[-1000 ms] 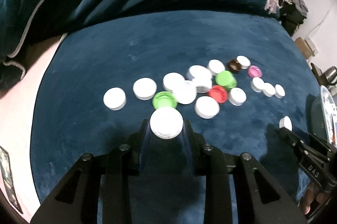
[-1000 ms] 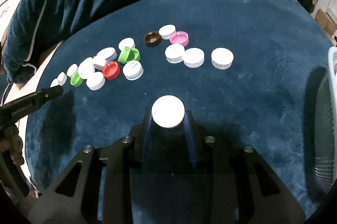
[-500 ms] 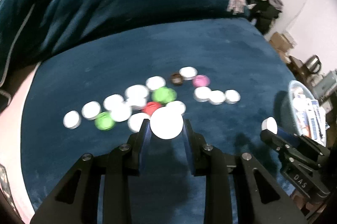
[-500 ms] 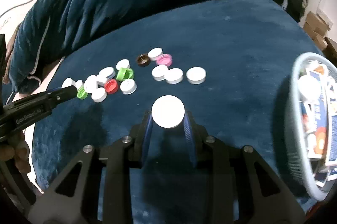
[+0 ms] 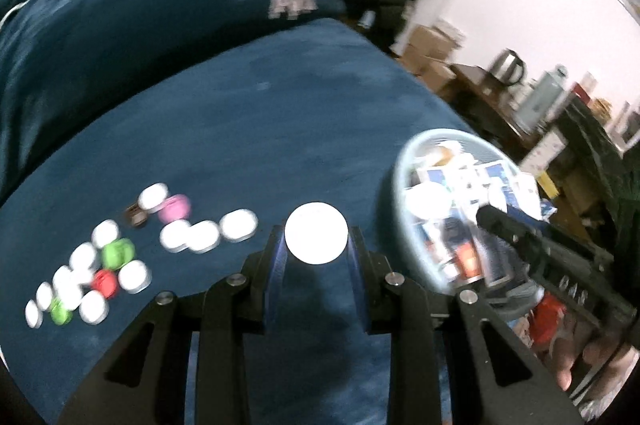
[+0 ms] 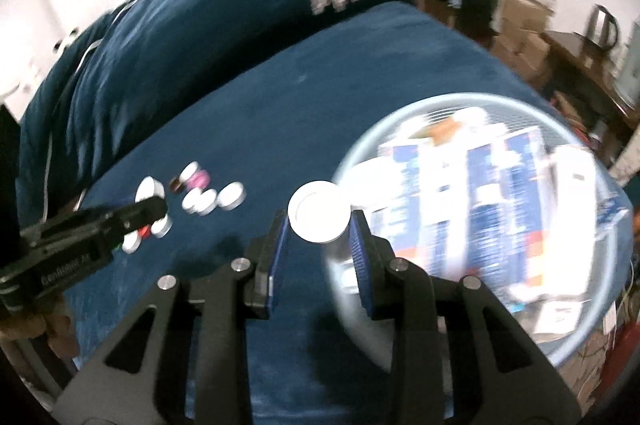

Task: Organize objects
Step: 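Carry both white caps over the blue basket and open both grippers to drop them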

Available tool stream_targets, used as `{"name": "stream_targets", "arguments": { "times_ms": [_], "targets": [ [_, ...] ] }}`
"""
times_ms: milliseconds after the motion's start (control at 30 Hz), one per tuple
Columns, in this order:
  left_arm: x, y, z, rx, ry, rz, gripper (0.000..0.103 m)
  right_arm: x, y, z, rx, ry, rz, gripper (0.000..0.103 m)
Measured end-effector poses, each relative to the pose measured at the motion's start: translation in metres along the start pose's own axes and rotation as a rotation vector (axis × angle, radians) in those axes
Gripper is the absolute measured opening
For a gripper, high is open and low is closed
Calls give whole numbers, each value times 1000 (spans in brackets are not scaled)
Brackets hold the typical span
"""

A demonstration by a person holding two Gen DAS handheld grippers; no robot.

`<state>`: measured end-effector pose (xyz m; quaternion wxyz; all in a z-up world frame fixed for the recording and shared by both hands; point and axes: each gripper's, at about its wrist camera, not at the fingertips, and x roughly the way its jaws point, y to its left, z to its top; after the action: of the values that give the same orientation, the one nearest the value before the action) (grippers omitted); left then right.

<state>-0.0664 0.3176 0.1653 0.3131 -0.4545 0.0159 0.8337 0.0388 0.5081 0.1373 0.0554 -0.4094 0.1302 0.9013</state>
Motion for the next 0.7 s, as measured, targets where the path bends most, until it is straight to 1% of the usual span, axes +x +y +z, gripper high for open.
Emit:
{"name": "stream_targets", "arguments": {
  "times_ms": [133,267,300,400,500,633,667,700],
  "targets": [
    [17,-39,22,67,20,-61,31,-12,-42,18,115,-37,-35,31],
    [35,-73,38,109,46,-126,31,-14,-68,28,198,-50,-48,31],
    [40,-82,42,119,54,-142,31,-13,-68,30,206,-47,-47,31],
    [54,-96,49,119,71,-176,31,-9,-74,33,216,-43,-52,31],
    [67,-106,51,119,92,-190,31,-9,-80,36,230,-44,-51,31],
    [75,-111,55,99,95,-223,30,-11,-88,39,258,-48,-51,32],
    [75,-112,57,95,87,-226,32,-11,-90,40,265,-47,-49,32],
    [75,-112,57,90,84,-226,36,-10,-92,40,269,-47,-41,33]
  ]
}}
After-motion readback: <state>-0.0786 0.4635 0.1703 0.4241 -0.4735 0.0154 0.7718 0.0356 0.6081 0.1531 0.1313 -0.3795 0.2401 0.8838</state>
